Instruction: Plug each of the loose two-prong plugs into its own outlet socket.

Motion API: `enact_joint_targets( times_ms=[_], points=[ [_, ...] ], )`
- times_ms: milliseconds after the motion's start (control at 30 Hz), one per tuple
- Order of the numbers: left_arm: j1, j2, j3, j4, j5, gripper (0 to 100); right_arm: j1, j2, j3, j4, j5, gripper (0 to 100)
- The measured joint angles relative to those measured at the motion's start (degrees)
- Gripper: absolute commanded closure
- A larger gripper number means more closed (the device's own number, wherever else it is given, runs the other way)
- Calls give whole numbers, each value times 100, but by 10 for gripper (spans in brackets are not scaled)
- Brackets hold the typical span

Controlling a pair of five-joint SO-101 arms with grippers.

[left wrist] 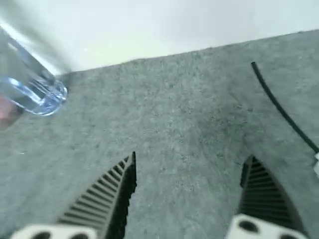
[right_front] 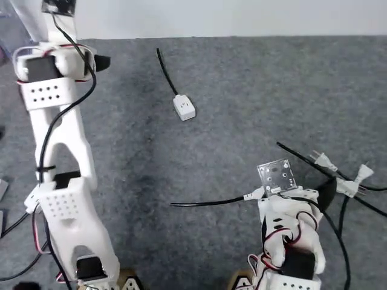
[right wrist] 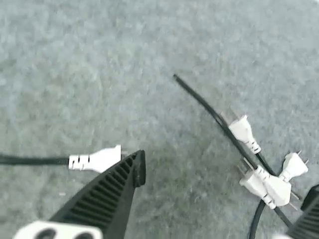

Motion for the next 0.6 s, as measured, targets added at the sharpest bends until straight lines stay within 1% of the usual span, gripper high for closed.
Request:
enact_joint_targets(
  times_ms=[200,367,600],
  points=[
    [70,642,9,-580,0,678,-299,958,-299,-554,-70,524],
    [378,1011,9,-993,-26,678,-484,2444,-659,-1143,-492,524],
    [879,1582,9,-1477,-167,678,-501,4369,-659,-2338,-563,524]
  ],
)
